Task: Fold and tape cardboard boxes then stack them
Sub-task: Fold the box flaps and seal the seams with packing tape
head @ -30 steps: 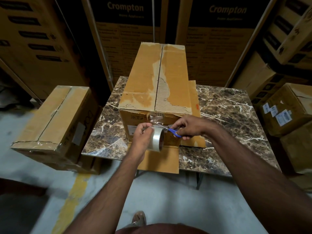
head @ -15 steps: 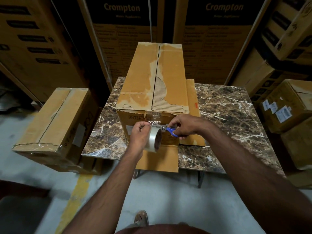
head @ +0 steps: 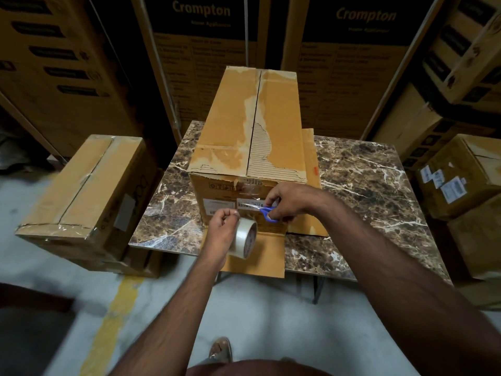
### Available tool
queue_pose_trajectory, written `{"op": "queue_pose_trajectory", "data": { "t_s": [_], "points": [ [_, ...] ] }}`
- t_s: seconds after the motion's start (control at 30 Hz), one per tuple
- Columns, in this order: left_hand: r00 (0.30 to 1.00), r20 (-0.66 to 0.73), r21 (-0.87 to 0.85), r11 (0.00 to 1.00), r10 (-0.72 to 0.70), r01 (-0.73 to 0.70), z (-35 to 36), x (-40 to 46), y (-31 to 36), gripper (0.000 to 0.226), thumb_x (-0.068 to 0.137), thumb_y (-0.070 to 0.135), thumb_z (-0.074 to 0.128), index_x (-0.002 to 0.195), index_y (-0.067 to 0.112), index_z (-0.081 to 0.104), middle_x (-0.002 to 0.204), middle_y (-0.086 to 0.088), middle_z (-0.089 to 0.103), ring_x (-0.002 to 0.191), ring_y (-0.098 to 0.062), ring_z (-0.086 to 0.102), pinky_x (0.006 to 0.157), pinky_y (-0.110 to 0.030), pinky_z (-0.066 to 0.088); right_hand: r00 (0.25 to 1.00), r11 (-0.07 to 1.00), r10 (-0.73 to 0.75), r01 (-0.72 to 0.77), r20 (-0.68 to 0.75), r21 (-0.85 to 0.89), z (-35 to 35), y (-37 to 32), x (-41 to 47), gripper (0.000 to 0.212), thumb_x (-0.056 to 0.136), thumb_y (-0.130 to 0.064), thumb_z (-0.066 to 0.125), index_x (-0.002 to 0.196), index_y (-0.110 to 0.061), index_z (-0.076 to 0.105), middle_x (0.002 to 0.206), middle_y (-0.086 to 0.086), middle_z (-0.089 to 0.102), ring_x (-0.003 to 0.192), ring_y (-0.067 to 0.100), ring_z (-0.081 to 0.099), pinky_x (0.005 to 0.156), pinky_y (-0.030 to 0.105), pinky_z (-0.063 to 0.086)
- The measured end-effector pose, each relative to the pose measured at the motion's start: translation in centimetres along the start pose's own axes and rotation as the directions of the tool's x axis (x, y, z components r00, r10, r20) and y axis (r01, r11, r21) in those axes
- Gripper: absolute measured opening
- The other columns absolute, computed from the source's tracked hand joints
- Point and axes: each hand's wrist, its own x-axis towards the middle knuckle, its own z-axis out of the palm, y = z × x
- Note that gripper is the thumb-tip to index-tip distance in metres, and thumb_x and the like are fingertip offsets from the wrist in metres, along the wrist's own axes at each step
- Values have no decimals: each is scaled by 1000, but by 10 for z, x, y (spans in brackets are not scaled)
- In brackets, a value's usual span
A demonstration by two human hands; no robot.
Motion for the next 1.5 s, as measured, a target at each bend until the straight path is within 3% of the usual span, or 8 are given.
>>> {"op": "queue_pose_trajectory", "data": {
  "t_s": [0.23, 0.4, 0.53, 0.63, 0.77, 1.03, 1.27, 1.5],
  "points": [
    [994, 95, 96, 993, 56, -65, -7, -3, -1, 7, 103, 19, 52, 100, 16, 58, 95, -1, 62, 78, -13, 54, 49, -19, 44, 988, 993, -101, 107, 116, -49, 18, 3, -8, 35, 81, -22, 83, 99, -24, 54, 101, -1, 60, 88, 18, 58, 69, 32, 48],
    [975, 211, 141, 984, 73, -104, 1, -10, -13, 6, 102, 17, 54, 100, 18, 60, 99, 1, 63, 83, -11, 54, 62, -24, 40, 917, 965, -253, 262, -308, -13, 42, 12, -19, 36, 83, -14, 79, 110, -26, 59, 87, -15, 56, 76, 4, 54, 67, 24, 41],
    [935, 323, 128, 972, 149, -199, 18, -20, -18, 12, 101, 11, 55, 95, 21, 60, 94, 3, 63, 85, -11, 55, 70, -27, 42, 817, 956, -292, 250, -497, -152, 60, 29, -31, 41, 82, -10, 73, 118, -25, 60, 95, -4, 68, 82, 17, 63, 69, 32, 51],
    [907, 364, 123, 955, 211, -271, 32, -25, -16, 14, 99, 5, 56, 94, 17, 61, 90, 2, 62, 79, -6, 54, 70, -25, 43, 802, 969, -248, 209, -543, -133, 68, 41, -36, 41, 82, -12, 71, 116, -28, 57, 98, -1, 70, 85, 22, 66, 72, 43, 58],
    [895, 371, 111, 945, 247, -307, 56, -30, -10, 10, 96, -1, 57, 97, 8, 63, 89, 1, 62, 74, -1, 55, 66, -17, 44, 775, 967, -99, 224, -624, 125, 65, 58, -50, 36, 83, -10, 75, 113, -24, 64, 95, -5, 68, 84, 15, 66, 74, 45, 59],
    [927, 327, -8, 981, 185, -193, 104, -50, -13, 7, 97, 8, 62, 99, 11, 67, 93, -9, 71, 79, -18, 62, 67, -31, 50, 787, 748, 141, 313, -601, 585, 65, 97, -79, 33, 82, 0, 79, 106, -14, 62, 73, -1, 70, 57, 4, 60, 56, 23, 49],
    [937, 315, 3, 987, 152, -161, 123, -59, -14, 8, 99, 12, 59, 100, 6, 65, 89, -7, 67, 75, -22, 57, 62, -34, 49, 766, 779, 127, 316, -630, 541, 66, 118, -89, 31, 82, -1, 76, 98, -25, 63, 62, -10, 64, 52, 6, 49, 53, 27, 43],
    [920, 308, 126, 949, 241, -290, 140, -62, -10, 10, 101, 13, 55, 97, 6, 62, 85, -6, 61, 70, -13, 52, 62, -30, 44, 696, 864, 37, 338, -717, 373, 64, 129, -99, 33, 83, -1, 75, 106, -23, 65, 73, -9, 60, 58, 1, 49, 55, 21, 47]
  ]
}}
